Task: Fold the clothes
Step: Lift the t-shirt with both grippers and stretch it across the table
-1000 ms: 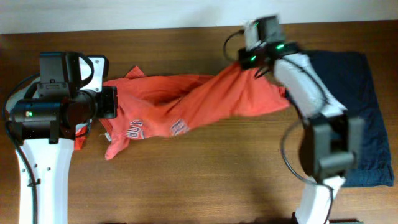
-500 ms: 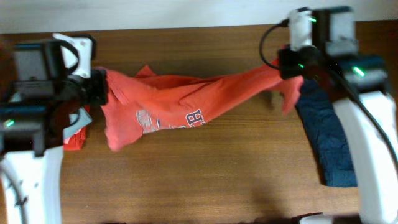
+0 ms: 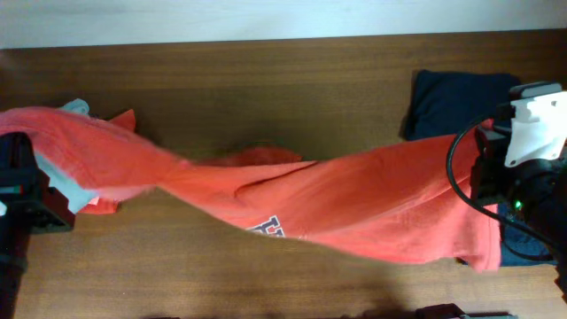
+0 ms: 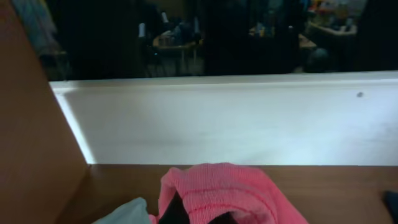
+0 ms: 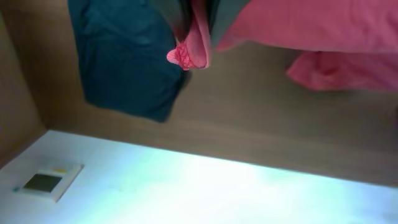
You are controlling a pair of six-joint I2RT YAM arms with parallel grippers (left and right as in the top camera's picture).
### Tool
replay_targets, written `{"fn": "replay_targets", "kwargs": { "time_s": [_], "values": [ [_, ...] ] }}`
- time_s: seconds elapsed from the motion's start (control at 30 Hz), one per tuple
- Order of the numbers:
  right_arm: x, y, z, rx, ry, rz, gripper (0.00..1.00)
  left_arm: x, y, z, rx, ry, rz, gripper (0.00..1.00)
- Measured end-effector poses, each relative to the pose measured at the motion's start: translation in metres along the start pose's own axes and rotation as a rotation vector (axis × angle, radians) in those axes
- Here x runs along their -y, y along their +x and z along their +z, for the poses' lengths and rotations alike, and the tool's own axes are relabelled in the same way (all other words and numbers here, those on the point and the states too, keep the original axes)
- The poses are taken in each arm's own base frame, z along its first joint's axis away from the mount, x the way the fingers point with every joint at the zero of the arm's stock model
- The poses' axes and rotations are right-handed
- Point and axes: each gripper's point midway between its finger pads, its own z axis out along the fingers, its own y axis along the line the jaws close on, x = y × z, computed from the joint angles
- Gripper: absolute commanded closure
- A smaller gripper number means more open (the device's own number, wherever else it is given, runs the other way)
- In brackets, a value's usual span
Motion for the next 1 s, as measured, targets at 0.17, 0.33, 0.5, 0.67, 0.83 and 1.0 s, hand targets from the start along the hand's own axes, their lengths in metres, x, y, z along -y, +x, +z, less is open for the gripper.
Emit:
{"fn": "replay_targets", "kwargs": {
  "time_s": [0.17, 0.33, 0.5, 0.67, 0.83, 1.0],
  "values": [
    [-0.001, 0.006, 0.015, -0.059, -0.006, -0.003, 0.89, -0.007, 0.002, 0.006, -0.015, -0.045, -0.004, 1.0],
    [-0.002, 0.01, 0.022, -0.089, -0.009, -0.005, 0.89, -0.012, 0.004, 0.007, -0.021, -0.075, -0.008, 1.0],
    [-0.002, 0.01, 0.02, -0.088, -0.009, -0.005, 0.9, -0.014, 0.004, 0.007, -0.023, -0.082, -0.021, 1.0],
    [-0.001, 0.01, 0.009, -0.063, -0.006, -0.003, 0.89, -0.013, 0.004, -0.001, -0.03, -0.077, -0.024, 1.0],
    [-0.001, 0.008, 0.016, -0.078, -0.007, -0.003, 0.89, -0.003, 0.005, 0.001, -0.038, -0.021, -0.024, 1.0],
    [-0.003, 0.004, 0.086, -0.194, -0.016, -0.009, 0.9, 0.004, 0.028, 0.062, -0.173, 0.003, -0.019, 1.0]
  ]
}}
